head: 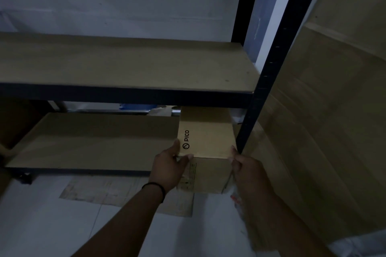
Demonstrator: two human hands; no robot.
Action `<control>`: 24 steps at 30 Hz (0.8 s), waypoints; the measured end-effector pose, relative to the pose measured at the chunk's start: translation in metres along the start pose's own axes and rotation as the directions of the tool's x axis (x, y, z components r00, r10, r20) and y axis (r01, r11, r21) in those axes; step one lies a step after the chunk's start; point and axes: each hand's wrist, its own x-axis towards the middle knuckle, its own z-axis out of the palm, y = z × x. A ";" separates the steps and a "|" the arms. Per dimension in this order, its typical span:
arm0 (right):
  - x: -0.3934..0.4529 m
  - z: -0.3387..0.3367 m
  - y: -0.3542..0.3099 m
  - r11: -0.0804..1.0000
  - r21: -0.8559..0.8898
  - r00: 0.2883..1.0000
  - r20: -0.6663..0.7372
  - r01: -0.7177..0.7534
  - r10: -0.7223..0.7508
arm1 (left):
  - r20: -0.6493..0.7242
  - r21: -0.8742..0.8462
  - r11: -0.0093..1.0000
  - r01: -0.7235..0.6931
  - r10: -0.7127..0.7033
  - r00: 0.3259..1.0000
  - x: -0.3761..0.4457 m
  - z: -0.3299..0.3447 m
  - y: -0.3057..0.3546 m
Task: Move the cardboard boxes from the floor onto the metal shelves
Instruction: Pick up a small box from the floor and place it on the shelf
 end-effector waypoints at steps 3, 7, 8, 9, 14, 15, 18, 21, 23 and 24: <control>0.012 -0.002 -0.001 0.997 0.074 0.998 -0.068 -0.006 0.011 | 0.011 0.005 1.000 0.019 -0.019 1.000 0.015 0.003 0.001; 0.027 -0.004 -0.004 0.990 0.139 0.984 -0.173 -0.011 0.036 | -0.003 0.049 0.999 0.013 -0.013 1.000 0.031 0.009 0.003; 0.030 -0.004 -0.004 0.990 0.139 0.982 -0.183 -0.013 0.039 | -0.003 0.059 0.998 0.017 -0.017 1.000 0.034 0.010 0.004; 0.033 -0.004 -0.005 0.992 0.126 0.982 -0.187 -0.013 0.037 | 0.000 0.061 0.998 0.023 -0.023 1.000 0.037 0.010 0.005; 0.051 -0.001 -0.004 0.999 0.021 0.974 -0.222 -0.029 0.033 | 0.032 0.058 0.997 0.049 -0.051 0.998 0.053 0.009 0.008; 0.053 0.000 -0.004 0.999 0.015 0.973 -0.225 -0.038 0.040 | 0.035 0.052 0.997 0.056 -0.058 0.998 0.056 0.009 0.010; 0.060 0.001 -0.002 0.992 0.090 0.972 -0.209 -0.091 0.108 | 0.049 -0.004 0.997 0.071 -0.071 0.996 0.062 0.007 0.014; 0.068 0.000 -0.001 0.977 0.180 0.970 -0.191 -0.116 0.151 | 0.061 -0.053 0.995 0.078 -0.075 0.995 0.067 0.007 0.014; 0.072 -0.002 -0.002 0.967 0.210 0.970 -0.161 -0.147 0.183 | 0.067 -0.070 0.994 0.085 -0.080 0.995 0.070 0.008 0.013; 0.073 -0.003 -0.003 0.961 0.226 0.970 -0.148 -0.159 0.195 | 0.065 -0.072 0.994 0.087 -0.082 0.994 0.072 0.008 0.012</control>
